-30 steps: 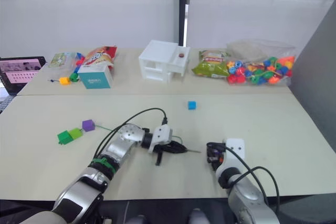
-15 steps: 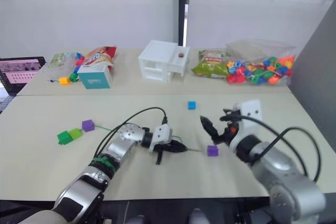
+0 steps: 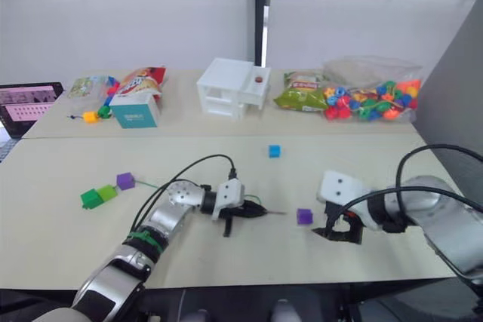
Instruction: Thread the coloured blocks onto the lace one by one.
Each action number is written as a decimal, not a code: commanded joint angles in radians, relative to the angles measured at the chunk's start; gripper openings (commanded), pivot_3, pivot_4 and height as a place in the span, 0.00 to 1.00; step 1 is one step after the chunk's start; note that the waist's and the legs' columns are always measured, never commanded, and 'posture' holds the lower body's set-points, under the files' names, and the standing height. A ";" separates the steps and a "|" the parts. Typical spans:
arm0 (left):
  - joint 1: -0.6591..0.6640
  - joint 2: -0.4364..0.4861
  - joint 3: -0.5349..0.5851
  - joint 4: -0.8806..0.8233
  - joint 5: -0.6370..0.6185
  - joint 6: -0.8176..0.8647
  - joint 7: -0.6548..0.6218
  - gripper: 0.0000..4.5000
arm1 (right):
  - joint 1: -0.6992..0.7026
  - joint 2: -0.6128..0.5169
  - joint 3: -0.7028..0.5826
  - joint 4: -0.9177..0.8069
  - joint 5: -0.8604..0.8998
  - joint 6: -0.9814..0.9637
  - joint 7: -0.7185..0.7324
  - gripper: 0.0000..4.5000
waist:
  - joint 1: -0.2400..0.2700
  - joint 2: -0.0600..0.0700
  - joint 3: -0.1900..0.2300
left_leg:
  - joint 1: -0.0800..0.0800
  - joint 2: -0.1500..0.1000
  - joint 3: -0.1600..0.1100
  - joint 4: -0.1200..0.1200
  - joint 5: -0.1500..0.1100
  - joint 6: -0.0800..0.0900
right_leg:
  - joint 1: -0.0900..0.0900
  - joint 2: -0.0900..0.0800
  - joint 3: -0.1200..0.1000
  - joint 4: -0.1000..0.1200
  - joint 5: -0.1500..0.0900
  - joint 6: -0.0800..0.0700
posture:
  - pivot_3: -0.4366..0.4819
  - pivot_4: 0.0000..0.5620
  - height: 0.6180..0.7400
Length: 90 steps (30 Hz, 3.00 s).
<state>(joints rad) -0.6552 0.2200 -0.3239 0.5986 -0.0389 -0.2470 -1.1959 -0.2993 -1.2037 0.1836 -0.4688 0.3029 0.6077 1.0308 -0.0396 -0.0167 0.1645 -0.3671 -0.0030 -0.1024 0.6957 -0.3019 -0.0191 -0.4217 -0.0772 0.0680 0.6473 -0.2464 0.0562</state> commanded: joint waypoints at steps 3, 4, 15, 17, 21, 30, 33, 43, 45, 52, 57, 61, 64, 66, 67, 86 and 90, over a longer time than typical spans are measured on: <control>0.029 0.010 0.000 -0.087 -0.003 0.046 0.023 0.00 | -0.072 0.048 0.086 0.108 -0.130 -0.099 0.054 1.00 | 0.005 0.000 0.000 | -0.001 0.000 0.000 0.000 0.000 0.000 | -0.001 -0.001 0.000 0.000 0.000 0.000 | 0.48 0.27 1.00; 0.033 0.013 0.001 -0.096 -0.002 0.053 0.027 0.00 | -0.087 0.061 0.097 0.126 -0.146 -0.106 0.061 1.00 | 0.008 0.000 0.000 | -0.001 -0.001 0.000 0.000 0.000 0.000 | -0.001 -0.001 0.000 0.000 0.000 0.000 | 0.48 0.27 1.00; 0.036 0.023 0.001 -0.124 -0.002 0.078 0.049 0.00 | -0.147 0.157 0.142 0.191 -0.217 -0.099 0.118 0.57 | 0.022 0.000 0.000 | 0.000 0.000 0.000 0.000 0.000 0.000 | -0.001 0.000 0.000 0.000 0.000 0.000 | 0.48 0.27 1.00; 0.030 0.013 -0.005 -0.130 -0.008 0.082 0.045 0.00 | -0.144 0.169 0.147 0.189 -0.227 -0.091 0.119 0.41 | 0.024 0.000 0.000 | 0.000 -0.001 0.000 0.000 0.000 0.000 | -0.001 0.000 0.000 0.000 0.000 0.000 | 0.48 0.27 1.00; 0.031 0.000 -0.012 -0.146 -0.017 0.091 0.034 0.00 | -0.140 0.183 0.143 0.179 -0.233 -0.068 0.121 0.30 | 0.025 0.000 0.000 | 0.000 -0.001 0.000 0.000 0.000 -0.001 | 0.000 0.000 0.000 0.000 0.000 0.000 | 0.48 0.27 1.00; 0.034 -0.044 -0.040 -0.169 -0.023 0.100 0.005 0.00 | -0.126 0.210 0.120 0.136 -0.225 0.007 0.110 0.30 | 0.024 0.000 0.000 | 0.000 0.000 0.000 0.000 0.000 -0.001 | 0.000 0.000 0.000 0.000 0.000 0.000 | 0.48 0.27 1.00; 0.020 -0.060 -0.044 -0.145 -0.014 0.088 0.015 0.00 | -0.120 0.212 0.114 0.124 -0.222 0.023 0.109 0.30 | 0.024 0.000 0.000 | 0.000 0.000 0.000 0.000 0.000 -0.001 | -0.001 0.000 0.000 0.000 0.000 0.000 | 0.48 0.27 1.00; -0.017 -0.068 -0.047 -0.087 0.009 0.051 0.025 0.00 | -0.097 0.213 0.089 0.092 -0.213 0.060 0.107 0.30 | 0.026 0.000 0.000 | 0.000 -0.001 0.000 0.000 0.000 -0.001 | 0.000 0.000 0.000 0.000 0.000 0.000 | 0.48 0.27 1.00; -0.027 -0.069 -0.047 -0.074 0.011 0.044 0.026 0.00 | -0.098 0.214 0.089 0.091 -0.213 0.062 0.107 0.30 | 0.026 0.000 0.000 | 0.000 0.000 0.000 0.000 0.000 -0.001 | 0.000 0.000 0.000 0.000 0.000 0.000 | 0.48 0.27 1.00; -0.045 -0.104 -0.082 -0.050 0.040 0.006 0.028 0.00 | -0.112 0.226 0.091 0.084 -0.212 0.072 0.106 0.30 | 0.026 0.000 0.000 | 0.000 -0.001 0.000 0.000 0.000 -0.001 | 0.000 0.000 0.000 0.000 0.000 0.000 | 0.48 0.27 1.00; -0.058 -0.126 -0.084 -0.027 0.046 -0.008 0.030 0.00 | -0.118 0.230 0.089 0.074 -0.204 0.085 0.101 0.30 | 0.025 0.000 0.000 | 0.000 -0.001 0.000 0.000 0.000 -0.001 | 0.000 0.000 0.000 0.000 0.000 0.000 | 0.48 0.27 1.00; -0.078 -0.157 -0.087 0.001 0.049 -0.027 0.040 0.00 | -0.115 0.236 0.093 0.058 -0.197 0.097 0.090 0.30 | 0.026 0.000 0.000 | 0.000 -0.001 0.000 0.000 0.000 -0.001 | 0.000 0.000 0.000 0.000 0.000 0.000 | 0.48 0.27 1.00; -0.094 -0.179 -0.098 0.015 0.058 -0.045 0.039 0.00 | -0.111 0.244 0.099 0.049 -0.195 0.107 0.081 0.30 | 0.026 0.000 0.000 | -0.001 -0.001 0.000 0.001 0.000 -0.001 | 0.000 0.000 0.000 0.000 0.000 0.000 | 0.48 0.27 1.00; -0.100 -0.185 -0.097 0.020 0.062 -0.041 0.041 0.00 | -0.109 0.247 0.103 0.046 -0.196 0.111 0.077 0.30 | 0.026 0.000 0.000 | -0.001 -0.001 0.000 0.001 0.000 -0.001 | 0.000 0.000 0.000 0.000 0.000 0.000 | 0.48 0.27 1.00; -0.101 -0.187 -0.091 0.020 0.057 -0.029 0.038 0.00 | -0.109 0.248 0.104 0.046 -0.196 0.112 0.074 0.30 | 0.026 0.000 0.000 | -0.001 -0.001 0.000 0.001 0.000 -0.001 | 0.000 0.000 0.000 0.000 0.000 0.000 | 0.48 0.27 1.00; -0.094 -0.054 -0.084 -0.004 0.112 -0.013 0.037 0.59 | -0.113 0.272 0.123 0.055 -0.201 0.108 0.058 0.30 | 0.025 0.000 0.000 | 0.000 -0.001 0.000 0.001 0.000 -0.001 | 0.000 0.000 0.000 0.000 0.000 0.000 | 0.48 0.27 1.00; -0.099 -0.065 -0.084 0.002 0.108 -0.007 0.034 0.34 | -0.118 0.276 0.122 0.052 -0.200 0.109 0.057 0.30 | 0.025 0.000 0.000 | 0.000 -0.001 0.000 0.001 0.000 -0.001 | 0.000 0.000 0.000 0.000 0.000 0.000 | 0.48 0.27 1.00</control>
<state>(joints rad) -0.7354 0.1626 -0.3991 0.6109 0.0737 -0.2460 -1.1609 -0.4073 -0.9294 0.3056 -0.3925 0.0988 0.7270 1.0879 -0.0144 -0.0167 0.1645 -0.3674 -0.0039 -0.1027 0.6963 -0.3016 -0.0197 -0.4219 -0.0775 0.0680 0.6475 -0.2462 0.0561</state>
